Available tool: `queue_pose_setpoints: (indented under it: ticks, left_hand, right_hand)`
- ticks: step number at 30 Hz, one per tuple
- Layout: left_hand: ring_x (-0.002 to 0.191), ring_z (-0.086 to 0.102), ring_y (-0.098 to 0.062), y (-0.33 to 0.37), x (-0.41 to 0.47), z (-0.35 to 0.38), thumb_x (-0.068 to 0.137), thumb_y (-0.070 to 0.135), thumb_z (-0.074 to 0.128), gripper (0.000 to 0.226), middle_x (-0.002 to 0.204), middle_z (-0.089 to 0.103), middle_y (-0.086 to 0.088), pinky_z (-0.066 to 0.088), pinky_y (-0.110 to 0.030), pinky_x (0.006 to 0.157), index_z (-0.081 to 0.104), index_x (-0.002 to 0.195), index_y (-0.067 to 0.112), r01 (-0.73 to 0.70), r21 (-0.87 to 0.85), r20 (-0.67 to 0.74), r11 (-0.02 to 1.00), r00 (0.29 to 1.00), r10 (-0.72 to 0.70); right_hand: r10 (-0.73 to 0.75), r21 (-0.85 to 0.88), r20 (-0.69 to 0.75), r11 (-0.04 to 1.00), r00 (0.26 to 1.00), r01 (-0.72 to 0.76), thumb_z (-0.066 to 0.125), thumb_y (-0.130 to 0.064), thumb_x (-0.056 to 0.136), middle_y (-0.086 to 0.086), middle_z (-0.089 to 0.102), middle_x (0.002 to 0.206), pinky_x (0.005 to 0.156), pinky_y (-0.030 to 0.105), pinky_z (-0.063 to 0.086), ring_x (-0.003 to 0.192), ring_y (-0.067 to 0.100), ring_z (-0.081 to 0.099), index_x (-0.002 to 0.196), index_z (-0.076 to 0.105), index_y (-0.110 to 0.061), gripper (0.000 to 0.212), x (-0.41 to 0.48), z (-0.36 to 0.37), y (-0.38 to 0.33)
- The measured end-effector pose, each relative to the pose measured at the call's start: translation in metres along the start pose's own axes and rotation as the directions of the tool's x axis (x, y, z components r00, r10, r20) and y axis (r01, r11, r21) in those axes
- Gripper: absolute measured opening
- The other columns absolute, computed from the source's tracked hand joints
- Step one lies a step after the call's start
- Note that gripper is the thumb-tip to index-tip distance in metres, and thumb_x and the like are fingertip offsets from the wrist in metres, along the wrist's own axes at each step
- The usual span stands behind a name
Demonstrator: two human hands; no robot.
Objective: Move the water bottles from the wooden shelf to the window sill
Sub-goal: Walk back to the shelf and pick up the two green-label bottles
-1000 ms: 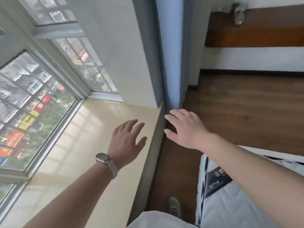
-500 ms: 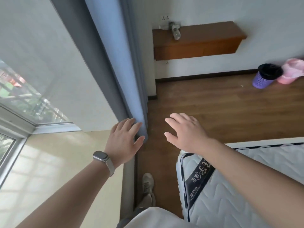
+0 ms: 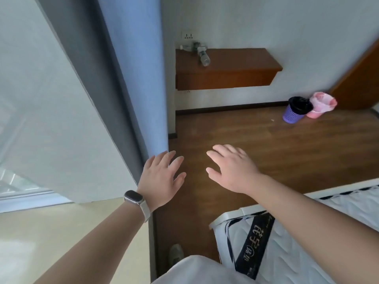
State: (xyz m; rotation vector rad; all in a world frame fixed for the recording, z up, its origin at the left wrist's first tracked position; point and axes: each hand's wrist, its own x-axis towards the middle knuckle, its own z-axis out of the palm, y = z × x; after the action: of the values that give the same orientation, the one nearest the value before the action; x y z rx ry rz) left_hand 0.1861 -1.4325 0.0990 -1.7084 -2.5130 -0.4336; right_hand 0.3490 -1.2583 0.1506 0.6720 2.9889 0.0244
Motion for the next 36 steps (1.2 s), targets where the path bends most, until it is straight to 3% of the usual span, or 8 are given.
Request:
queue_pose_setpoints:
  ticks: [7, 20, 29, 36]
  left_hand:
    - [0.126, 0.054, -0.037, -0.021, 0.051, 0.005, 0.092, 0.041, 0.062, 0.043, 0.135, 0.061, -0.012, 0.042, -0.056, 0.103, 0.061, 0.129, 0.018, -0.071, -0.002, -0.035, 0.997, 0.997, 0.071]
    - [0.120, 0.059, -0.037, -0.018, 0.190, 0.032, 0.088, 0.032, 0.070, 0.042, 0.130, 0.064, -0.012, 0.048, -0.058, 0.096, 0.065, 0.126, 0.015, -0.128, -0.021, -0.042, 0.992, 0.991, 0.127]
    - [0.135, 0.048, -0.028, -0.004, 0.339, 0.043, 0.095, 0.052, 0.055, 0.051, 0.146, 0.054, -0.004, 0.035, -0.047, 0.111, 0.054, 0.140, 0.028, -0.117, 0.122, 0.104, 0.986, 0.989, 0.104]
    - [0.139, 0.042, -0.027, 0.004, 0.424, 0.039, 0.096, 0.053, 0.049, 0.056, 0.150, 0.048, -0.005, 0.034, -0.047, 0.112, 0.048, 0.145, 0.027, -0.145, 0.174, 0.143, 0.974, 0.982, 0.120]
  right_hand:
    - [0.060, 0.014, 0.021, 0.998, 0.998, -0.061, 0.040, -0.054, 0.094, -0.001, 0.045, 0.145, 0.103, 0.043, 0.034, 0.131, 0.025, 0.040, 0.140, 0.047, -0.025, 0.055, 0.035, -0.001, -0.001]
    - [0.188, 0.108, -0.009, 0.977, 0.982, -0.186, 0.025, -0.060, 0.088, 0.000, 0.046, 0.148, 0.101, 0.046, 0.039, 0.131, 0.026, 0.043, 0.140, 0.048, -0.026, 0.066, 0.129, 0.005, 0.093]
    - [0.207, 0.179, -0.053, 0.964, 0.977, -0.194, 0.029, -0.055, 0.092, 0.005, 0.052, 0.143, 0.103, 0.045, 0.040, 0.130, 0.028, 0.047, 0.138, 0.051, -0.023, 0.060, 0.214, -0.001, 0.201]
    - [0.195, 0.194, -0.112, 0.966, 0.974, -0.171, 0.035, -0.054, 0.096, 0.002, 0.053, 0.142, 0.107, 0.042, 0.038, 0.131, 0.024, 0.048, 0.137, 0.052, -0.025, 0.053, 0.266, -0.010, 0.266]
